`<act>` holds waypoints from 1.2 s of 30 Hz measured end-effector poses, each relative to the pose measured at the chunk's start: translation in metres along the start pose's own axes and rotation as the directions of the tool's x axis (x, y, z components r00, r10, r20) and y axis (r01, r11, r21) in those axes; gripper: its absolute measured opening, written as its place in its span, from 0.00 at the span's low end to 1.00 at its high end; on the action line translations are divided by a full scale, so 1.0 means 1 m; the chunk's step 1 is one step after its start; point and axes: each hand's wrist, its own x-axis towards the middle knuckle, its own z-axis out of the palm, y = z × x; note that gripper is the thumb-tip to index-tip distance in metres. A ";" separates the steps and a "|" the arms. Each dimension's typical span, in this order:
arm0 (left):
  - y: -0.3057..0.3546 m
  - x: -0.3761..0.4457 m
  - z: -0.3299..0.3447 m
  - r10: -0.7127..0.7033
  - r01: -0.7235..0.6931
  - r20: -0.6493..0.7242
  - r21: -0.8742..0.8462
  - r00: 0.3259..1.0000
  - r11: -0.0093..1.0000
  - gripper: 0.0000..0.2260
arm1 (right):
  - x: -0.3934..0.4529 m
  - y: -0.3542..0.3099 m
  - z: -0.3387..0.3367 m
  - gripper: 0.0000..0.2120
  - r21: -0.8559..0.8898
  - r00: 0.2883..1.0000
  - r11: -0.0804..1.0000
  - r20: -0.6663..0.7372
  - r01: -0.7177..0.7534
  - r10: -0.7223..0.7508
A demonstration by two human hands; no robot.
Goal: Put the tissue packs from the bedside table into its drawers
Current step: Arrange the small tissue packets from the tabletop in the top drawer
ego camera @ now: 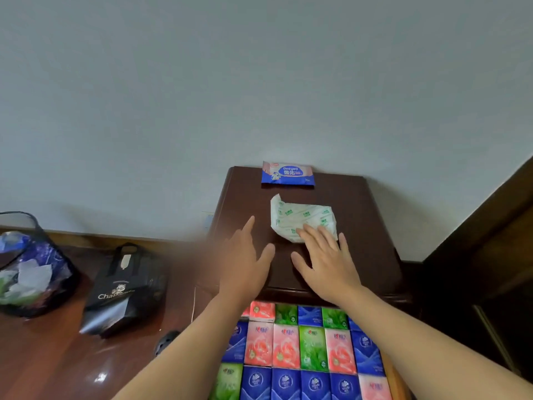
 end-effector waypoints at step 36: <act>0.004 -0.165 0.047 -0.307 0.404 0.263 -0.536 0.914 0.741 0.28 | -0.171 0.001 0.026 0.23 0.798 0.648 0.256 0.207 -0.545 0.733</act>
